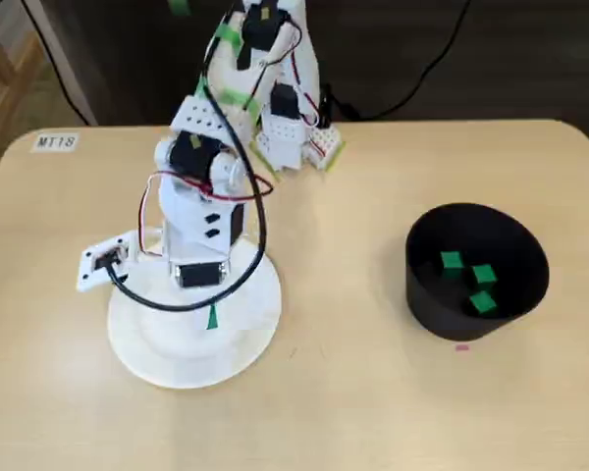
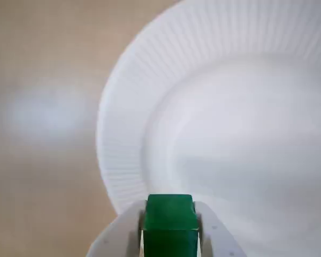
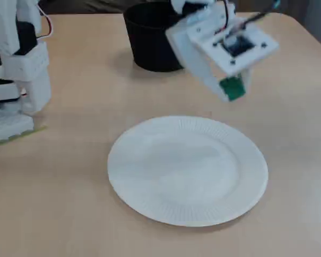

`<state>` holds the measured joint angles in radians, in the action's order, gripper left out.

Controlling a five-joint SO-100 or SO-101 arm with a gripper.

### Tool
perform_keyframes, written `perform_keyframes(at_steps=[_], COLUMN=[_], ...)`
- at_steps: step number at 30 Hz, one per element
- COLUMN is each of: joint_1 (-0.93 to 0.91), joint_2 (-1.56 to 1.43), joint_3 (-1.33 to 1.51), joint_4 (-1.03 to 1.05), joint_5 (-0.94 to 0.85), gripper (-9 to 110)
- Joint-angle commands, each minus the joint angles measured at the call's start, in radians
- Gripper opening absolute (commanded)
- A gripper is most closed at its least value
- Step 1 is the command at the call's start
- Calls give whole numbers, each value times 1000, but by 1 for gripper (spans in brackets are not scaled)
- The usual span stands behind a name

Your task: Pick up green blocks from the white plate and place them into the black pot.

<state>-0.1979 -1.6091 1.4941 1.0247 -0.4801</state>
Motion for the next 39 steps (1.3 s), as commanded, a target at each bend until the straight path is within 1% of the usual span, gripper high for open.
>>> perform_keyframes(at_steps=[1, 4, 8, 10, 14, 17, 22, 30, 31, 33, 34, 36, 37, 39], joint_1=[147, 307, 528, 629, 772, 810, 816, 784, 782, 784, 784, 779, 773, 755], joint_2=[-206, -302, -362, -380, -440, -457, -442, -354, -354, -367, -368, -385, -399, -431], joint_3=[-44, -41, -25, 34, 261, 387, 581, 606, 606, 615, 617, 617, 615, 603], joint_4=[-21, -28, -54, -120, -321, -382, -574, -600, -597, -592, -588, -581, -574, -545], joint_5=[193, 336, 426, 442, 469, 477, 476, 423, 426, 396, 397, 403, 403, 408], gripper=[-2, -2, -2, -2, -2, -2, -2, -2, 1, 25, 32, 40, 42, 41])
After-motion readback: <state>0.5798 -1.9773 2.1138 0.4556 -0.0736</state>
